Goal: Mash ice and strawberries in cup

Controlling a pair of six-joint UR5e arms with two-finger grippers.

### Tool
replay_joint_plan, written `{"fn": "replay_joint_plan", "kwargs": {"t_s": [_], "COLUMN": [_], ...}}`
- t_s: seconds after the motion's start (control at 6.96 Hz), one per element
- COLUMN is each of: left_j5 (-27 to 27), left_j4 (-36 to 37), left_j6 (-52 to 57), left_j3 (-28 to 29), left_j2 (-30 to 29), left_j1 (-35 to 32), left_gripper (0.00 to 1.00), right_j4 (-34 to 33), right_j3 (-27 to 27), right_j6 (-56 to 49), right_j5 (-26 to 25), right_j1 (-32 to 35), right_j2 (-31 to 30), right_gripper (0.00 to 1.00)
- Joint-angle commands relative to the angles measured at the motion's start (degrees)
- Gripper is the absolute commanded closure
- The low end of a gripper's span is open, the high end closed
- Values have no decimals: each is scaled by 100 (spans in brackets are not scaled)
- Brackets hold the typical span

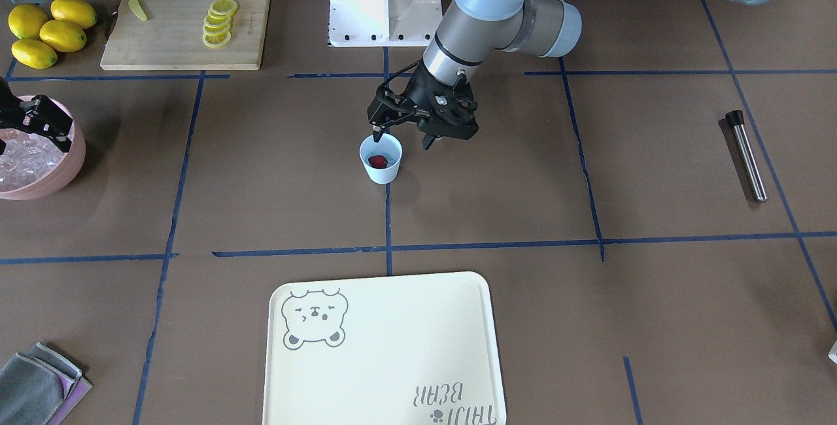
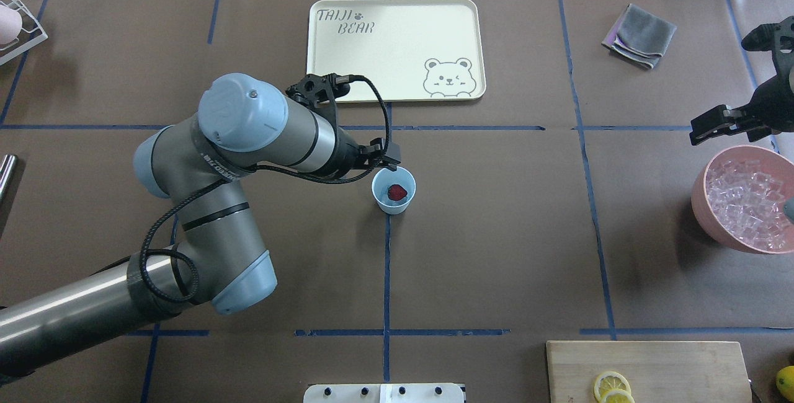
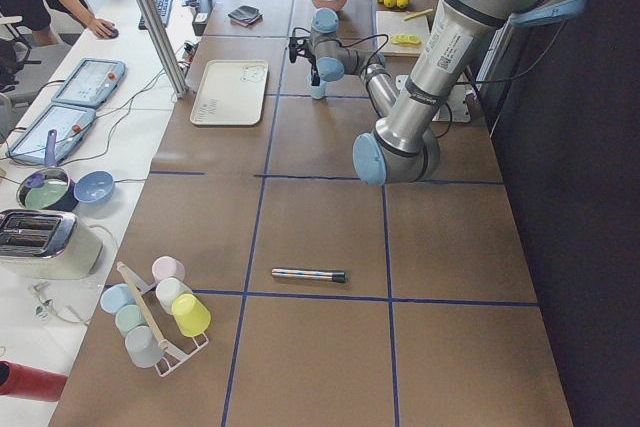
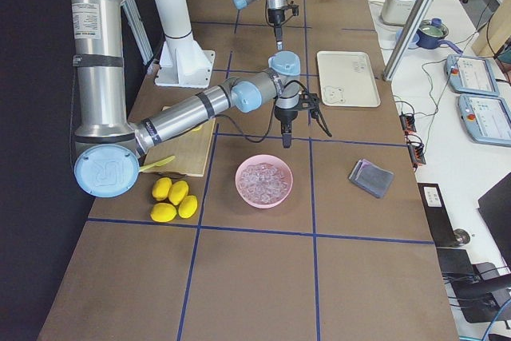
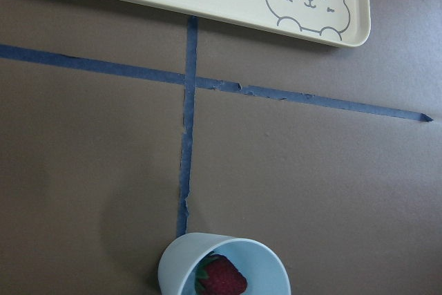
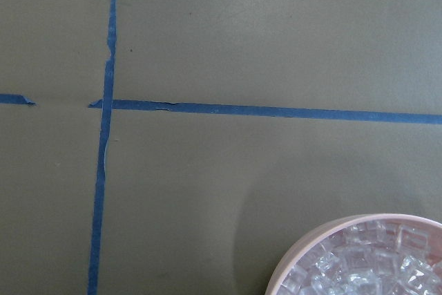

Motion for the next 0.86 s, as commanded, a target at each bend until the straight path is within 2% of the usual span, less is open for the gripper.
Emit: {"fn": "replay_joint_plan", "kwargs": {"t_s": [0.0, 0.14, 0.43, 0.58, 0.72], "left_j5": [-332, -613, -1272, -1397, -1537], "left_j4": [4, -14, 4, 30, 30], "left_j6": [739, 1372, 3564, 4263, 4992], "left_j3": [-828, -936, -850, -640, -194], "left_j2": [1379, 1977, 3059, 3395, 3503], "left_j1": [-506, -927, -1980, -2464, -2957], "left_gripper": [1, 2, 2, 2, 2], "right_j4": [0, 0, 0, 0, 0], "right_j3": [-16, -25, -16, -16, -42], "right_j6": [-82, -91, -108, -256, -397], "right_j5": [19, 19, 28, 63, 342], "right_j1": [46, 73, 125, 186, 352], "right_j2": [-14, -14, -49, -67, -145], "right_gripper": [0, 0, 0, 0, 0]}}
